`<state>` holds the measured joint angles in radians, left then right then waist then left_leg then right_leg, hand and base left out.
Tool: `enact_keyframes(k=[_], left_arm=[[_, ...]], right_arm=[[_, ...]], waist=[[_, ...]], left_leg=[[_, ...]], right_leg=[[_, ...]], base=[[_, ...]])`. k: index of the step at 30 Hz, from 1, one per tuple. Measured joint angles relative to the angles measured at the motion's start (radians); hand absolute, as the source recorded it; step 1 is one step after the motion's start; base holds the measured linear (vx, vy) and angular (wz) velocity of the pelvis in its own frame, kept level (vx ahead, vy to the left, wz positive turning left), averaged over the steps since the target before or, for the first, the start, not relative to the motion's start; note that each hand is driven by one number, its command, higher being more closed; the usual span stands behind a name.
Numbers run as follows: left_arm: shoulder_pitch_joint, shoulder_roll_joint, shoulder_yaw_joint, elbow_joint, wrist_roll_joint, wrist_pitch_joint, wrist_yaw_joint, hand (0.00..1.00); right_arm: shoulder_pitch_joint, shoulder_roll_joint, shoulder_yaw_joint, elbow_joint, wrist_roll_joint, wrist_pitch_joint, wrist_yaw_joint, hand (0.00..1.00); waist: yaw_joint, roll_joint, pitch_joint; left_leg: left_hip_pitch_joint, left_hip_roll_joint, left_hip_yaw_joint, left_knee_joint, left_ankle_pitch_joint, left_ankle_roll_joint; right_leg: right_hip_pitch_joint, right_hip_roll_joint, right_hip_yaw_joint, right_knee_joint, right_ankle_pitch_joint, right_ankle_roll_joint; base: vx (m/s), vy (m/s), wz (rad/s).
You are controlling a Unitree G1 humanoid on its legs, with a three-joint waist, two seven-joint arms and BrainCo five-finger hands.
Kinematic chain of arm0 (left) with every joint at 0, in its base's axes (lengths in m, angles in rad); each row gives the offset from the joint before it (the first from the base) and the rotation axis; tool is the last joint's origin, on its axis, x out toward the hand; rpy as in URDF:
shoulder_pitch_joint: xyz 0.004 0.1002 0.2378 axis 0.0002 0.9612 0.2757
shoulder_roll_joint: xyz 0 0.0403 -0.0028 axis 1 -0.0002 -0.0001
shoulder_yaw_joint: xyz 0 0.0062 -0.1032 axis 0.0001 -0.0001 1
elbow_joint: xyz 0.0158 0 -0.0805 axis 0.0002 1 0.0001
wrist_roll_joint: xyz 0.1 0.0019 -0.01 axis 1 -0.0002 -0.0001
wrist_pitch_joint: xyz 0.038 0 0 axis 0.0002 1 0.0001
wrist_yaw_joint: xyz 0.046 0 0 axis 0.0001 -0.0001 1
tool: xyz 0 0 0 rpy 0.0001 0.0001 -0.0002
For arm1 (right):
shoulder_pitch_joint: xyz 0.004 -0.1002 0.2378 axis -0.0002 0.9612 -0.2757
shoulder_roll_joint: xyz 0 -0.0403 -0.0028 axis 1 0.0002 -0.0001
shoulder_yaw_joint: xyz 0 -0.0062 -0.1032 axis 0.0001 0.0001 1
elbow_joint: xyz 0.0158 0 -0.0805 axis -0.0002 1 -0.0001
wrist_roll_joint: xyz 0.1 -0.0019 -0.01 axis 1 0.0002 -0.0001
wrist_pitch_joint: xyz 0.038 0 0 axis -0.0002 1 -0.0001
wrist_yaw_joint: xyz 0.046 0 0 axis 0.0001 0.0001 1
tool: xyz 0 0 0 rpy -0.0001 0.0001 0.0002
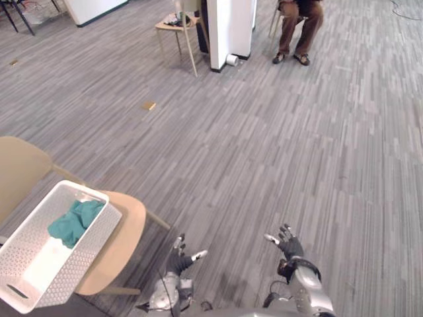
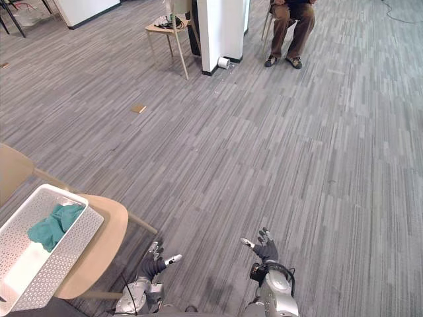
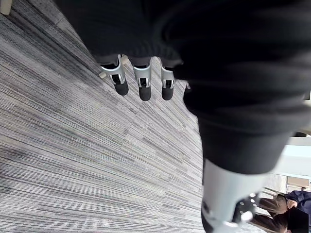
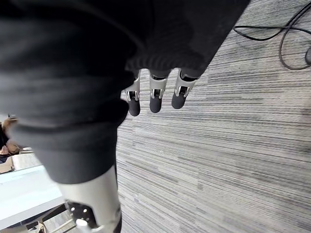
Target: Pick up the laundry basket with both hands and put the clothes into the washing machine.
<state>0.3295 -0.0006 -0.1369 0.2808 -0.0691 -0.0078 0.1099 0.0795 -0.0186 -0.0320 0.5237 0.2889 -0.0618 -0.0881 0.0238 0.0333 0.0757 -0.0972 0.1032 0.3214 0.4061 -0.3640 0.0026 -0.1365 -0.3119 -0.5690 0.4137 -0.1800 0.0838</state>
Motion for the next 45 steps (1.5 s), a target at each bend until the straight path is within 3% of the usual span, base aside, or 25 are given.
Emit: enact_keyframes(k=[2, 4, 5, 9, 10, 13, 15, 16, 17, 18, 22, 23, 24, 25, 26, 28, 30, 32, 34, 36, 39, 40, 41, 42, 45], left_arm=[[-0.002, -0.012, 0.045, -0.015, -0.004, -0.004, 0.001, 0.0], [0.004, -0.016, 0.09, -0.032, -0.023, -0.009, 0.001, 0.0], [0.004, -0.015, 0.105, -0.038, -0.028, -0.011, 0.002, 0.0], [0.008, -0.035, 0.109, -0.061, -0.035, -0.031, 0.002, 0.0], [0.03, -0.048, 0.109, -0.071, -0.035, -0.036, 0.002, 0.0], [0.043, -0.044, 0.129, -0.085, -0.035, -0.035, 0.002, 0.0], [0.043, -0.043, 0.128, -0.085, -0.035, -0.032, 0.001, 0.0], [0.044, -0.036, 0.12, -0.086, -0.035, -0.031, 0.003, 0.0], [0.046, -0.032, 0.118, -0.088, -0.035, -0.031, 0.003, 0.0], [0.049, -0.015, 0.11, -0.093, -0.034, -0.032, 0.004, 0.0], [-0.005, -0.004, 0.074, -0.042, -0.019, -0.035, 0.004, 0.0], [-0.029, 0.001, 0.039, 0.001, 0.002, -0.032, 0.002, 0.0], [-0.029, 0.01, 0.027, 0.002, 0.004, -0.032, 0.0, 0.0], [-0.047, 0.003, 0.017, 0.035, 0.006, -0.024, -0.002, 0.0], [-0.03, -0.019, 0.014, 0.033, 0.006, -0.019, -0.001, 0.0], [-0.026, -0.033, 0.014, 0.033, 0.006, -0.018, -0.001, 0.0], [-0.042, -0.046, 0.017, 0.034, 0.006, -0.013, -0.001, 0.0], [-0.053, -0.05, 0.02, 0.034, 0.006, -0.006, 0.0, 0.0], [-0.053, -0.051, 0.019, 0.035, 0.008, 0.002, -0.001, 0.0], [-0.041, -0.049, 0.018, 0.034, 0.017, 0.001, -0.002, 0.0], [-0.035, -0.041, 0.009, 0.029, 0.043, 0.001, -0.005, 0.0], [-0.036, -0.028, 0.008, 0.021, 0.046, -0.003, -0.008, 0.0], [-0.035, -0.025, 0.008, 0.018, 0.049, -0.003, -0.011, 0.0], [-0.029, -0.029, 0.007, 0.022, 0.065, -0.001, -0.02, 0.0], [-0.024, -0.008, -0.024, 0.016, 0.081, -0.002, -0.024, 0.0]], right_arm=[[-0.031, 0.001, 0.009, -0.006, 0.017, -0.007, -0.005, 0.0], [-0.044, -0.006, 0.017, -0.072, 0.016, -0.006, -0.023, 0.0], [-0.047, -0.002, 0.017, -0.093, 0.016, -0.01, -0.028, 0.0], [-0.154, -0.078, -0.005, -0.163, 0.014, -0.051, -0.044, 0.0], [-0.175, -0.083, -0.006, -0.157, 0.013, -0.053, -0.043, 0.0], [-0.199, -0.056, 0.014, -0.146, 0.014, -0.049, -0.038, 0.0], [-0.216, -0.04, 0.012, -0.145, 0.014, -0.049, -0.037, 0.0], [-0.21, -0.033, 0.012, -0.146, 0.014, -0.049, -0.036, 0.0], [-0.203, -0.028, 0.013, -0.148, 0.015, -0.049, -0.035, 0.0], [-0.184, -0.023, 0.017, -0.16, 0.016, -0.052, -0.035, 0.0], [-0.142, -0.03, -0.004, -0.207, 0.025, -0.073, -0.034, 0.0], [-0.121, -0.027, -0.026, -0.21, 0.035, -0.073, -0.038, 0.0], [-0.111, -0.017, -0.031, -0.21, 0.037, -0.072, -0.039, 0.0], [-0.108, -0.022, -0.043, -0.188, 0.049, -0.074, -0.042, 0.0], [-0.109, -0.031, -0.04, -0.181, 0.057, -0.069, -0.042, 0.0], [-0.111, -0.039, -0.041, -0.207, 0.068, -0.071, -0.042, 0.0], [-0.113, -0.06, -0.053, -0.211, 0.077, -0.07, -0.043, 0.0], [-0.114, -0.051, -0.078, -0.215, 0.077, -0.069, -0.045, 0.0], [-0.114, -0.047, -0.091, -0.231, 0.077, -0.071, -0.049, 0.0], [-0.112, -0.05, -0.109, -0.233, 0.076, -0.071, -0.05, 0.0], [-0.075, -0.04, -0.143, -0.267, 0.076, -0.075, -0.045, 0.0], [-0.065, -0.017, -0.166, -0.275, 0.075, -0.077, -0.043, 0.0], [-0.063, -0.009, -0.175, -0.275, 0.075, -0.076, -0.044, 0.0], [-0.062, -0.009, -0.186, -0.281, 0.074, -0.076, -0.043, 0.0], [-0.042, 0.013, -0.195, -0.337, 0.065, -0.072, -0.04, 0.0]], waist=[[0.014, 0.014, 0.011], [0.045, 0.03, 0.037], [0.052, 0.013, 0.045], [0.095, -0.002, 0.043], [0.113, 0.012, 0.031], [0.119, -0.05, 0.016], [0.116, -0.047, 0.017], [0.113, -0.039, 0.019], [0.114, -0.032, 0.02], [0.105, -0.011, 0.019], [0.06, -0.034, -0.008], [0.034, -0.046, -0.012], [0.037, -0.066, -0.016], [0.05, -0.054, -0.008], [0.076, -0.04, -0.017], [0.072, -0.022, -0.026], [0.073, -0.024, -0.023], [0.071, -0.041, -0.014], [0.07, -0.047, -0.01], [0.069, -0.046, -0.009], [0.019, -0.074, -0.009], [0.014, -0.081, -0.001], [0.018, -0.064, -0.002], [0.012, -0.025, -0.006], [0.009, -0.055, -0.009]], left_leg=[[-0.1, 0.102, 0.016, 0.272, 0.009, 0.02], [-0.193, 0.225, 0.079, 0.539, 0.111, 0.1], [-0.207, 0.245, 0.101, 0.582, 0.131, 0.09], [-0.329, 0.119, 0.291, 0.287, 0.068, 0.046], [-0.316, 0.052, 0.324, 0.095, 0.148, 0.169], [-0.307, -0.011, 0.27, 0.116, 0.102, 0.19], [-0.243, -0.041, 0.172, 0.108, 0.073, 0.176], [-0.164, -0.056, 0.106, 0.061, 0.073, 0.175], [-0.12, -0.056, 0.073, 0.036, 0.077, 0.169], [-0.05, -0.056, -0.012, -0.02, 0.097, 0.138], [-0.013, -0.087, -0.259, -0.047, 0.115, 0.106], [-0.009, -0.124, -0.369, -0.031, 0.117, 0.05], [-0.007, -0.149, -0.415, -0.023, 0.112, 0.03], [0.001, -0.141, -0.494, -0.007, 0.097, 0.0], [-0.011, -0.12, -0.542, -0.024, 0.124, -0.043], [-0.049, -0.11, -0.609, -0.046, 0.147, -0.081], [-0.098, -0.067, -0.556, -0.064, 0.171, -0.119], [-0.117, -0.013, -0.287, -0.075, 0.202, -0.069], [-0.135, 0.078, -0.022, -0.011, 0.153, 0.01], [-0.151, 0.076, 0.01, 0.043, 0.162, 0.013], [-0.168, -0.039, -0.075, 0.025, 0.19, 0.003], [-0.186, -0.012, -0.073, 0.094, 0.135, 0.046], [-0.199, 0.035, -0.075, 0.129, 0.108, 0.03], [-0.193, 0.072, -0.107, 0.125, 0.053, -0.052], [-0.212, -0.027, -0.139, 0.114, 0.074, -0.033]], right_leg=[[0.072, 0.05, -0.059, -0.047, -0.016, 0.021], [0.195, 0.106, -0.127, -0.154, -0.007, 0.034], [0.225, 0.107, -0.145, -0.179, -0.004, 0.038], [0.309, 0.046, -0.271, -0.256, 0.014, 0.072], [0.346, 0.06, -0.301, -0.256, 0.013, 0.1], [0.352, -0.021, -0.306, -0.094, 0.039, 0.102], [0.282, -0.129, -0.231, 0.304, 0.028, 0.01], [0.232, -0.115, -0.149, 0.463, -0.028, -0.048], [0.207, -0.083, -0.098, 0.495, -0.053, -0.053], [0.153, -0.009, -0.024, 0.482, -0.094, -0.066], [-0.081, 0.147, 0.274, 0.194, -0.131, -0.05], [-0.12, 0.184, 0.436, 0.012, -0.065, 0.015], [-0.113, 0.172, 0.469, -0.091, 0.057, 0.028], [-0.104, 0.162, 0.434, -0.069, 0.115, 0.015], [-0.073, 0.162, 0.372, -0.104, 0.112, 0.01], [-0.037, 0.169, 0.262, -0.17, 0.112, -0.006], [-0.025, 0.175, 0.166, -0.188, 0.115, -0.026], [0.008, 0.169, 0.099, -0.211, 0.115, -0.033], [0.018, 0.166, 0.062, -0.19, 0.109, -0.043], [0.011, 0.144, 0.045, -0.146, 0.105, -0.04], [0.043, 0.037, -0.034, -0.138, 0.068, -0.011], [0.043, 0.009, -0.06, -0.127, 0.089, 0.015], [0.043, 0.011, -0.067, -0.114, 0.091, 0.018], [0.042, 0.01, -0.08, -0.08, 0.091, 0.019], [0.052, -0.072, -0.116, -0.093, 0.127, 0.042]], base=[[0.26, -0.126, 0.46], [0.3, -0.133, 0.62], [0.23, -0.077, 0.79], [0.27, 0.049, 0.97], [0.33, 0.112, 0.85], [0.51, 0.113, 1.14], [0.52, 0.126, 1.29], [0.4, 0.013, 1.2], [0.48, -0.03, 1.43], [0.46, -0.079, 1.68], [0.42, -0.202, 2.02], [0.35, -0.252, 2.64], [0.35, -0.299, 2.58], [0.32, -0.277, 1.62], [0.29, -0.301, 1.4], [0.18, -0.244, 1.33], [0.08, -0.183, 1.45], [0.02, -0.106, 1.11], [0.01, 0.04, 0.54], [-0.02, 0.137, 0.39], [-0.04, 0.161, 0.82], [-0.04, 0.296, 0.72], [-0.06, 0.293, 0.5], [-0.04, 0.263, 0.35], [-0.04, 0.326, 0.63]])
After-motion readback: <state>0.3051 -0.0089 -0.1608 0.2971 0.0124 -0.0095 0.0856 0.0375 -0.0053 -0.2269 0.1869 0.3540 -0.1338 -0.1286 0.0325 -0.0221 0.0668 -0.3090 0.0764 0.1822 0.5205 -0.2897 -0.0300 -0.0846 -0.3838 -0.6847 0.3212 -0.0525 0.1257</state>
